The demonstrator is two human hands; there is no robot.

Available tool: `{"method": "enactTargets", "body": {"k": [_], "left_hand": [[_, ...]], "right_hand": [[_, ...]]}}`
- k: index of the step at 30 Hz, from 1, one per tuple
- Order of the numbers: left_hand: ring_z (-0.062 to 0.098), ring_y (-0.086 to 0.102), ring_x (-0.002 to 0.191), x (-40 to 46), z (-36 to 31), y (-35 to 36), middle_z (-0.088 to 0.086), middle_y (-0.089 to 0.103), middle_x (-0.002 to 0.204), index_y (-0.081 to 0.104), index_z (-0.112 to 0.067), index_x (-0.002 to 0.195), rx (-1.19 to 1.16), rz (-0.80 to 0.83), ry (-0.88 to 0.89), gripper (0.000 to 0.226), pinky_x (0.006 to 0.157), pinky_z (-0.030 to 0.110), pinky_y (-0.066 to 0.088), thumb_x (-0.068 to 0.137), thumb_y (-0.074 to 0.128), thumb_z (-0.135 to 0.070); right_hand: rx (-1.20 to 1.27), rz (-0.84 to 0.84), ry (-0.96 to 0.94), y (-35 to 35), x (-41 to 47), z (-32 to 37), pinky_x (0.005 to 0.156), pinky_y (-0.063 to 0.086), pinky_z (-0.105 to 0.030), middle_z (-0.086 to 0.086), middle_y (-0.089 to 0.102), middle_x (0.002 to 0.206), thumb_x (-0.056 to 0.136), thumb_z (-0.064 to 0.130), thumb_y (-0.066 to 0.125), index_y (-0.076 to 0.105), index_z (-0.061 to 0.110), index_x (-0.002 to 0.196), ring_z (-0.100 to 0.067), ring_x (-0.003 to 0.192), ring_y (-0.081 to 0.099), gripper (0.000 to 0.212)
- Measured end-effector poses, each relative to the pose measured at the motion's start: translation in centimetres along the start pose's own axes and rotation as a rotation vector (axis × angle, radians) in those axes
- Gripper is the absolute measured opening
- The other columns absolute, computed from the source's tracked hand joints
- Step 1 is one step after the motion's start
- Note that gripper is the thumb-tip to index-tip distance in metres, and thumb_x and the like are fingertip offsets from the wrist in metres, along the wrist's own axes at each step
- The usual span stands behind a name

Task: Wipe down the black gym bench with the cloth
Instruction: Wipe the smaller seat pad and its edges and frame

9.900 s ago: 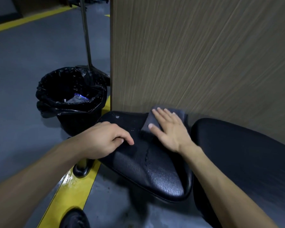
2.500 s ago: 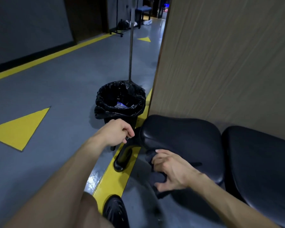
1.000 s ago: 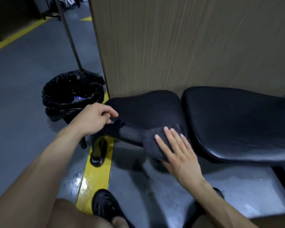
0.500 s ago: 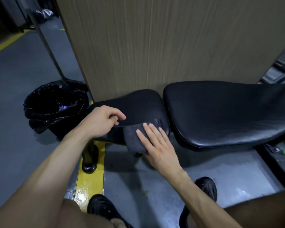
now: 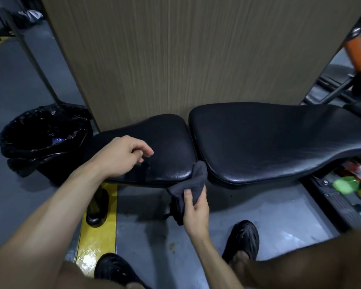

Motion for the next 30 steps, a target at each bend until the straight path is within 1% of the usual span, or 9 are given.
{"method": "enactTargets", "body": {"k": [5,9,12,15,17,20,22,26,30], "left_hand": [[-0.009,0.069,0.083,0.5,-0.8,0.7,-0.022,0.073,0.097,0.073,-0.04,0.097,0.033,0.03,0.037,0.038,0.083,0.018,0.053,0.101,0.052,-0.009],[-0.01,0.068,0.083,0.8,-1.1,0.3,-0.019,0.074,0.098,0.074,-0.038,0.098,0.007,0.014,0.042,0.037,0.077,0.013,0.051,0.101,0.052,-0.008],[-0.007,0.069,0.085,1.1,-1.8,0.4,-0.017,0.075,0.099,0.076,-0.033,0.103,0.019,0.012,0.056,0.035,0.072,0.008,0.045,0.101,0.051,-0.008],[-0.006,0.069,0.088,1.3,-2.5,0.8,-0.016,0.074,0.102,0.076,-0.031,0.107,0.022,0.027,0.074,0.035,0.074,0.009,0.044,0.102,0.05,-0.009],[-0.006,0.069,0.089,1.4,-2.7,0.9,-0.016,0.074,0.102,0.075,-0.032,0.107,0.029,0.038,0.077,0.035,0.075,0.01,0.045,0.102,0.049,-0.009],[-0.006,0.068,0.089,1.7,-2.9,0.9,-0.017,0.074,0.102,0.075,-0.034,0.106,0.012,0.039,0.076,0.035,0.078,0.012,0.047,0.102,0.049,-0.01],[-0.006,0.068,0.089,1.9,-2.9,0.9,-0.02,0.072,0.099,0.075,-0.035,0.106,0.007,0.036,0.079,0.034,0.08,0.014,0.049,0.102,0.05,-0.011],[-0.008,0.065,0.09,2.3,-2.7,0.8,-0.026,0.067,0.087,0.075,-0.035,0.108,0.03,0.017,0.08,0.031,0.074,0.008,0.041,0.103,0.052,-0.015],[-0.007,0.066,0.092,2.9,-2.4,0.9,-0.023,0.07,0.096,0.075,-0.035,0.109,0.025,0.024,0.069,0.03,0.077,0.01,0.043,0.103,0.052,-0.015]], "right_hand": [[0.131,0.191,0.149,-1.2,0.0,-0.1,0.109,0.046,-0.052,-0.004,0.072,0.124,0.1,0.041,0.056,0.06,0.013,0.133,-0.021,0.12,0.066,0.043],[0.023,0.284,0.034,-5.4,-2.0,5.6,0.097,0.053,-0.043,-0.004,0.074,0.118,0.096,0.043,0.06,0.063,0.018,0.128,-0.026,0.113,0.069,0.041],[-0.266,0.252,-0.22,-8.8,-1.6,12.5,0.103,0.05,-0.036,0.008,0.067,0.133,0.098,0.041,0.059,0.05,0.025,0.146,-0.012,0.124,0.062,0.051],[-0.751,0.165,-0.415,-10.1,0.1,16.7,0.104,0.039,-0.018,0.014,0.036,0.16,0.095,0.045,0.057,0.027,0.026,0.159,0.001,0.143,0.035,0.073],[-0.991,0.108,-0.428,-9.7,1.4,15.6,0.111,0.036,-0.027,0.008,0.02,0.166,0.095,0.041,0.062,0.024,0.021,0.16,-0.008,0.151,0.024,0.078],[-1.339,0.106,-0.429,-7.6,2.4,11.0,0.119,0.032,-0.049,-0.013,0.027,0.163,0.079,0.04,0.081,0.034,0.007,0.156,-0.031,0.15,0.031,0.096],[-1.412,0.088,-0.416,-6.8,2.8,9.4,0.119,0.029,-0.055,-0.018,0.032,0.161,0.072,0.035,0.086,0.034,0.006,0.155,-0.033,0.151,0.029,0.103],[-1.464,0.037,-0.449,-5.0,4.4,9.9,0.118,0.029,-0.058,-0.025,0.035,0.158,0.072,0.032,0.081,0.036,0.0,0.153,-0.039,0.149,0.032,0.098],[-1.495,0.122,-0.477,-2.9,7.8,9.9,0.115,0.034,-0.059,-0.029,0.04,0.154,0.074,0.032,0.075,0.042,-0.003,0.148,-0.04,0.146,0.037,0.088]]}}
Point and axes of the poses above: each hand's wrist, its own x-axis towards the middle knuckle, its own y-axis out of the palm, z = x × y, the point moved 9 cm from there along x, towards the middle knuckle
